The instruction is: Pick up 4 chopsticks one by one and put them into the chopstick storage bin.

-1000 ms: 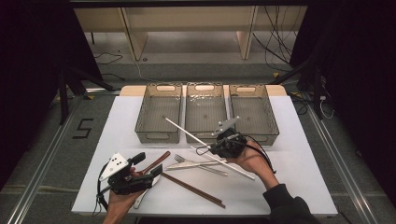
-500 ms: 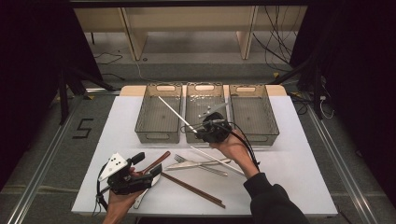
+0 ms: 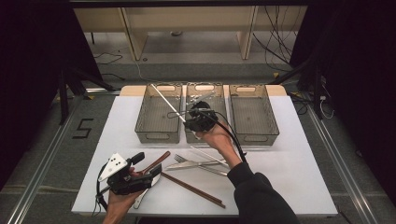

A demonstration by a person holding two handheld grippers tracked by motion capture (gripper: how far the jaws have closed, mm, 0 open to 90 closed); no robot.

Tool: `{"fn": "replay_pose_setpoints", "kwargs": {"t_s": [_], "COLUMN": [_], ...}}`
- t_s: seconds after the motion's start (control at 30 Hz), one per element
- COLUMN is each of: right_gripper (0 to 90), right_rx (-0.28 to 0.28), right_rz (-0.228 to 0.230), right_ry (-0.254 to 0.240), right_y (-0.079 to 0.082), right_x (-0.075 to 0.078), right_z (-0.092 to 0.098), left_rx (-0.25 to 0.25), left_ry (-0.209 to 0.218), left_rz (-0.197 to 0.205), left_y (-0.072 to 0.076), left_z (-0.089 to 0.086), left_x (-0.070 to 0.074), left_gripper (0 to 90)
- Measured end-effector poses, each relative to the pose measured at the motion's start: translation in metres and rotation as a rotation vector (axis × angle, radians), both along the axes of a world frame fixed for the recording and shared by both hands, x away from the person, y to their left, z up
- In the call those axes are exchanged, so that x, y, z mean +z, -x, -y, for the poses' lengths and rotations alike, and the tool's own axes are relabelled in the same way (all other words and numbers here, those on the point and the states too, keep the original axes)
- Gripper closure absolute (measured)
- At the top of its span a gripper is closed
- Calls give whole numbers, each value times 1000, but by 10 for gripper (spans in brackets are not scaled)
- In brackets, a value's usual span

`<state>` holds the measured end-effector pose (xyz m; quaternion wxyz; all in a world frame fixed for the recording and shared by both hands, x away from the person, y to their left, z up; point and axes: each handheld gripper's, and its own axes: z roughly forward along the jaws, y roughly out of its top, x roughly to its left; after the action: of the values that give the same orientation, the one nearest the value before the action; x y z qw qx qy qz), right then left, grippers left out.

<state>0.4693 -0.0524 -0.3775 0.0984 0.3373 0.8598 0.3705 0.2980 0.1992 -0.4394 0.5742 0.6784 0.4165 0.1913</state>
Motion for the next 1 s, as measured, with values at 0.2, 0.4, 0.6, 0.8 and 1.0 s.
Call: {"fn": "replay_pose_setpoints", "kwargs": {"t_s": [0.2, 0.4, 0.6, 0.8, 1.0], "right_gripper": [844, 844, 843, 843, 842], "right_rx": [-30, -56, -88, -120, -152], "right_rz": [-15, -33, -48, -59, -71], "right_ry": [-9, -25, -24, -30, -34], "right_y": [-11, -24, -36, -43, -49], "right_x": [2, 2, 0, -1, -5], "right_z": [-16, -32, -46, -55, -58], "left_rx": [3, 1, 1, -2, -2], "left_ry": [12, 10, 17, 17, 19], "left_rz": [-2, 0, 1, 2, 2], "left_y": [0, 0, 0, 0, 0], "left_z": [0, -1, -1, -1, -1], "left_x": [0, 1, 1, 1, 1], "left_gripper": [162, 162, 162, 162, 162]}}
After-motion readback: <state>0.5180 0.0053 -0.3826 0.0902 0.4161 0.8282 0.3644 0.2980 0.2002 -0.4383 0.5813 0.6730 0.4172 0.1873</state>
